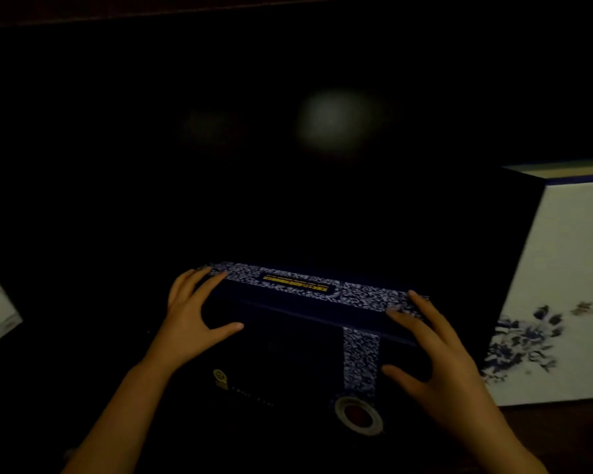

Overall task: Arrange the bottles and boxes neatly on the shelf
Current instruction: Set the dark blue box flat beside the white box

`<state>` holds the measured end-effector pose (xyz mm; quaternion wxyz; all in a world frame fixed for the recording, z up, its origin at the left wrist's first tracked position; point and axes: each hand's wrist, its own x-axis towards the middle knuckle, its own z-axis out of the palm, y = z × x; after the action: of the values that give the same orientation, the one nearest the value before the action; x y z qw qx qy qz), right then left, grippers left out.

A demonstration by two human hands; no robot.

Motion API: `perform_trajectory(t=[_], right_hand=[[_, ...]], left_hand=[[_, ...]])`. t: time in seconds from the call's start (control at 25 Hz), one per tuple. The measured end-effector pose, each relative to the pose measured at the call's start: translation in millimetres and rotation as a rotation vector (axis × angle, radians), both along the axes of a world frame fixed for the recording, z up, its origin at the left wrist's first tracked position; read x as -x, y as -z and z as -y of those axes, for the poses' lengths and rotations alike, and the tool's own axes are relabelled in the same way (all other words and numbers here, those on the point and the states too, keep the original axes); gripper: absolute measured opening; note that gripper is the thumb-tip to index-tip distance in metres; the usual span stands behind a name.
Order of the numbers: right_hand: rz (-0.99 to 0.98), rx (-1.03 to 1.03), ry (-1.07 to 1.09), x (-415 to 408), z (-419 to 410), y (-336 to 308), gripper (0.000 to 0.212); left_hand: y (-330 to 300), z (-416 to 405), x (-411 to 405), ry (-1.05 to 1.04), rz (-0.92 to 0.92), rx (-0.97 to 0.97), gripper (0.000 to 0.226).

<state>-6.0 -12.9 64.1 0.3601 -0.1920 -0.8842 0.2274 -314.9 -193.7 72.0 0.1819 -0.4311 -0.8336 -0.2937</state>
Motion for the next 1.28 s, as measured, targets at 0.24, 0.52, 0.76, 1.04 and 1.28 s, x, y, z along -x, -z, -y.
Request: perform_trajectory(t=[0.24, 0.52, 0.76, 1.04, 1.28], right_hand=[[0.062, -0.055, 0.052, -1.1, -12.6, -10.7, 0.067], [0.074, -0.119, 0.152, 4.6, -31.8, -14.3, 0.066], [0.087, -0.120, 0.145, 3.3, -51.4, -18.5, 0.066], [0.093, -0.129, 0.125, 1.1, -61.3, -18.2, 0.066], [0.125, -0.122, 0.126, -0.3, -58.8, -20.8, 0.066]], left_hand=[[4.2, 3.0, -16.6, -0.055, 0.030, -0.088, 0.087], [10.6, 10.9, -62.6, -0.148, -0.072, -0.139, 0.077], [9.5, 7.5, -90.2, -0.227, -0.093, -0.111, 0.074], [11.2, 6.0, -100.9, -0.255, -0.116, -0.082, 0.074], [8.9, 2.2, -103.6, -0.276, -0.087, -0.031, 0.075]])
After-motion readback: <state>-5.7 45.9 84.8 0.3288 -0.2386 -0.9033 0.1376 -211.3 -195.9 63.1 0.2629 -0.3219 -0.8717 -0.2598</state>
